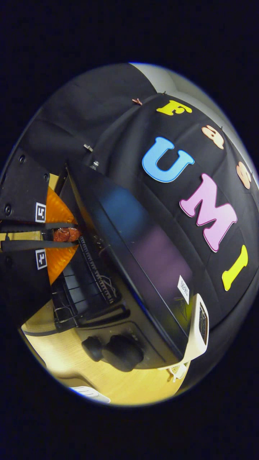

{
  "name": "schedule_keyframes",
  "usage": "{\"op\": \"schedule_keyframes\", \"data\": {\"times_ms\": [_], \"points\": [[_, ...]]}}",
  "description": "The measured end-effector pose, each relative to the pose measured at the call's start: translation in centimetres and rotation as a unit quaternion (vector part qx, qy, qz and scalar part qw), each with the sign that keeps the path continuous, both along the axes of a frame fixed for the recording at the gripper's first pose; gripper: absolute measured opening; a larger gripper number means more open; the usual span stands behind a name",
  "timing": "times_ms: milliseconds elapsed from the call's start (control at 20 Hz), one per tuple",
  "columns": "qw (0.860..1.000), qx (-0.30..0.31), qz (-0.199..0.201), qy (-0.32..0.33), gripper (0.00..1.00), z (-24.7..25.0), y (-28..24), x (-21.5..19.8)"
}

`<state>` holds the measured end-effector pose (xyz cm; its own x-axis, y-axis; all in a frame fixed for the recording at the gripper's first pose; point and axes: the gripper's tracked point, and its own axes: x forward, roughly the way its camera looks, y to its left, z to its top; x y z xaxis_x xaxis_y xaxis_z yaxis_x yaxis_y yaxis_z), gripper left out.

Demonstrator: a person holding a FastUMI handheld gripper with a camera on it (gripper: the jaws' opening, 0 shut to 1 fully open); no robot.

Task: Open the toaster oven, put the food inside, and close the toaster oven door.

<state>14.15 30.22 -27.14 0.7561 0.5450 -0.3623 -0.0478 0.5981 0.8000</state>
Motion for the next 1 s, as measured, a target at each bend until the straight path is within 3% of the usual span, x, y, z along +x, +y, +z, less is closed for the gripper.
{"op": "schedule_keyframes", "data": {"times_ms": [100, 200, 250, 350, 450, 500, 600, 750, 1000], "points": [[1.0, -0.02, -0.004, 0.002, 0.13, -1.2, -0.4, 0.2], [0.998, -0.064, -0.006, -0.004, 0.21, -1.9, -1.0, -0.1], [0.995, -0.101, -0.003, -0.009, 0.29, -2.8, -1.4, -0.1], [0.987, -0.16, -0.001, -0.021, 0.53, -3.8, -2.4, -0.4], [0.986, -0.162, 0.002, -0.025, 0.66, -3.2, -2.3, -0.5], [0.987, -0.161, 0.003, -0.026, 0.81, -2.8, -2.4, -0.6], [0.987, -0.16, 0.007, -0.022, 0.93, -2.3, -2.6, -1.2], [0.985, -0.169, 0.009, -0.016, 0.99, -1.7, -3.6, -2.3], [0.98, -0.196, 0.015, -0.017, 0.98, 0.8, -5.4, -6.1]]}}
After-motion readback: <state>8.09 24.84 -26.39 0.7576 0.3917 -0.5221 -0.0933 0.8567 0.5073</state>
